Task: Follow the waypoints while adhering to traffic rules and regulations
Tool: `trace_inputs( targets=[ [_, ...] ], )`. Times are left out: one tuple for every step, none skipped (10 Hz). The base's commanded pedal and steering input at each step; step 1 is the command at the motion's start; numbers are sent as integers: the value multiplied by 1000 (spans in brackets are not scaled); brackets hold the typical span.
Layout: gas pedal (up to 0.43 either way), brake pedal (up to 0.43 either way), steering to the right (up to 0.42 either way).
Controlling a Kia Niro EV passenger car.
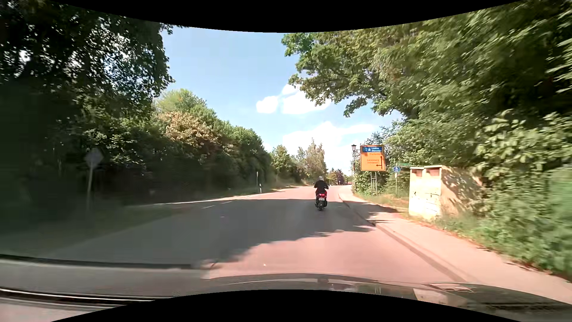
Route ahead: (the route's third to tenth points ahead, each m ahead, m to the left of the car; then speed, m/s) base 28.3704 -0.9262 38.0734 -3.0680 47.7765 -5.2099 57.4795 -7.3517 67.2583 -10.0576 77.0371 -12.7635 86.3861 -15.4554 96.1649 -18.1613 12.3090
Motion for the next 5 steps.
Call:
trace_inputs(
  targets=[
    [248, 12, 21],
    [248, 12, 21],
    [248, 12, 21],
    [248, 12, 22],
    [248, 12, 22]
  ],
)
